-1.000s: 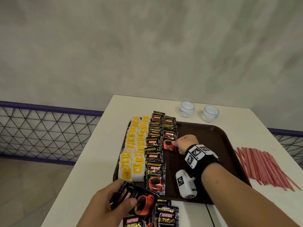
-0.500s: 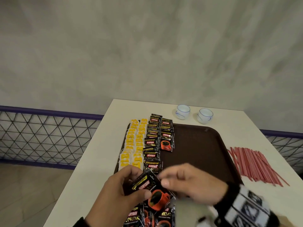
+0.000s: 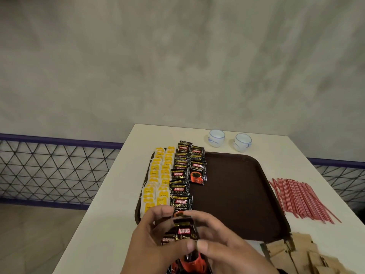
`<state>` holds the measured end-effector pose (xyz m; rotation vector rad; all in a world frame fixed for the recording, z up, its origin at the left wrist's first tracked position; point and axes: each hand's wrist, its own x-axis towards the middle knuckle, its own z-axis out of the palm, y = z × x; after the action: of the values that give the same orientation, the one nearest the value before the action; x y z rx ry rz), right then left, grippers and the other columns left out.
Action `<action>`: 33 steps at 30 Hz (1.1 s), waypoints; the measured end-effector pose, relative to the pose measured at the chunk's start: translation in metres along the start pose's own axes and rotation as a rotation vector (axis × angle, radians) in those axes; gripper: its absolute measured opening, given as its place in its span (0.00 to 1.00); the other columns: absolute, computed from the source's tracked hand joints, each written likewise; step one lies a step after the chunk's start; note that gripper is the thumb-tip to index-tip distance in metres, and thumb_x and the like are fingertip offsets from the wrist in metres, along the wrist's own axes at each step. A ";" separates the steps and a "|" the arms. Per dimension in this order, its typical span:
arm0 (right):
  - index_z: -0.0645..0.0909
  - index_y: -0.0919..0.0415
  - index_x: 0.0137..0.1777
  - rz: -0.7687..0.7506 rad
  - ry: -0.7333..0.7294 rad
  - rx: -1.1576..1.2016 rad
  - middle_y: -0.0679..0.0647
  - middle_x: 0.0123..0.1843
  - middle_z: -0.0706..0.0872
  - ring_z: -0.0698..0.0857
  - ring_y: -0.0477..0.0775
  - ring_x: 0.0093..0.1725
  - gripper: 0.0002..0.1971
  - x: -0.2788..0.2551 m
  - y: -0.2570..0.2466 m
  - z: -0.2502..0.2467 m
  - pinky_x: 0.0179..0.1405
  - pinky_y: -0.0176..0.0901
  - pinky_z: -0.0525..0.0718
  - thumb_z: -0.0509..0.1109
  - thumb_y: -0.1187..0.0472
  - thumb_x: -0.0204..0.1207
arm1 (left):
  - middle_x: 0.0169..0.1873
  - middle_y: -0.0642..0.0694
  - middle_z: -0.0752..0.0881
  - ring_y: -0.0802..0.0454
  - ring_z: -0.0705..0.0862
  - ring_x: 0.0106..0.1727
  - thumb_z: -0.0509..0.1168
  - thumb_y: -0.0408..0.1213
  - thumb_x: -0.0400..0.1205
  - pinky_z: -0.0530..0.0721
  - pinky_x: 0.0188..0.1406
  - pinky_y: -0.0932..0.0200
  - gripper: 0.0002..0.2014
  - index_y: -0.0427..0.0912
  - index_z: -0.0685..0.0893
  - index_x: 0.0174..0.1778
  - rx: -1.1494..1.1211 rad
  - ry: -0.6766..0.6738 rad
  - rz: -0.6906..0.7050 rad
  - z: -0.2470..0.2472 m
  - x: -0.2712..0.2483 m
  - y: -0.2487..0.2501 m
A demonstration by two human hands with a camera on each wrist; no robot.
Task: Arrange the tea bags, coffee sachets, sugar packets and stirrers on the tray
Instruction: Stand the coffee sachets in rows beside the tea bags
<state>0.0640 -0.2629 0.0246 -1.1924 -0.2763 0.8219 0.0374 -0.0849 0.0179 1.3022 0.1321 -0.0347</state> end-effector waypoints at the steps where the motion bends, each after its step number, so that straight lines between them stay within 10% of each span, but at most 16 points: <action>1: 0.77 0.44 0.69 -0.032 0.063 -0.133 0.58 0.65 0.84 0.84 0.54 0.65 0.26 -0.002 0.000 -0.001 0.68 0.49 0.78 0.78 0.52 0.70 | 0.36 0.49 0.92 0.56 0.91 0.38 0.83 0.22 0.42 0.85 0.28 0.67 0.38 0.34 0.81 0.50 0.020 0.013 0.001 0.001 -0.001 0.002; 4: 0.81 0.42 0.60 -0.123 0.215 -0.330 0.54 0.55 0.87 0.87 0.51 0.51 0.22 -0.009 -0.005 -0.008 0.55 0.45 0.83 0.79 0.60 0.67 | 0.31 0.50 0.92 0.57 0.89 0.31 0.80 0.14 0.51 0.85 0.26 0.68 0.31 0.34 0.81 0.49 0.039 0.040 -0.002 -0.004 -0.002 0.010; 10: 0.76 0.47 0.64 -0.171 0.592 -0.125 0.60 0.54 0.89 0.89 0.63 0.52 0.25 0.010 -0.019 -0.052 0.47 0.61 0.88 0.60 0.78 0.80 | 0.39 0.40 0.92 0.41 0.89 0.43 0.86 0.49 0.34 0.85 0.47 0.49 0.37 0.43 0.89 0.41 0.087 0.132 0.004 -0.024 0.009 0.011; 16: 0.74 0.59 0.62 -0.003 0.850 -0.080 0.63 0.56 0.86 0.85 0.58 0.46 0.15 0.070 -0.029 -0.092 0.40 0.50 0.82 0.56 0.74 0.81 | 0.32 0.36 0.88 0.37 0.85 0.41 0.73 0.20 0.71 0.83 0.44 0.47 0.08 0.37 0.86 0.39 0.044 0.200 -0.050 -0.032 0.022 0.005; 23: 0.63 0.51 0.64 -0.123 0.753 -0.014 0.52 0.43 0.74 0.67 0.46 0.28 0.21 0.088 -0.027 -0.074 0.26 0.39 0.66 0.70 0.62 0.79 | 0.27 0.46 0.87 0.45 0.81 0.32 0.70 0.21 0.74 0.81 0.35 0.52 0.12 0.38 0.79 0.48 -0.017 0.230 -0.060 -0.038 0.032 -0.001; 27: 0.73 0.54 0.54 -0.134 0.833 -0.071 0.55 0.41 0.78 0.75 0.49 0.31 0.04 0.099 -0.031 -0.080 0.28 0.41 0.73 0.61 0.64 0.84 | 0.29 0.46 0.88 0.42 0.81 0.36 0.63 0.18 0.78 0.82 0.40 0.47 0.11 0.39 0.80 0.49 0.009 0.216 -0.065 -0.039 0.034 -0.004; 33: 0.84 0.62 0.38 -0.070 0.908 -0.390 0.53 0.29 0.81 0.80 0.49 0.30 0.08 0.116 -0.034 -0.095 0.30 0.37 0.79 0.69 0.66 0.78 | 0.34 0.43 0.90 0.37 0.83 0.41 0.63 0.17 0.78 0.80 0.50 0.39 0.12 0.38 0.80 0.48 0.018 0.207 -0.087 -0.039 0.036 -0.005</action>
<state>0.2147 -0.2546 -0.0068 -1.7858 0.2842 0.1018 0.0699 -0.0471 -0.0016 1.3158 0.3663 0.0246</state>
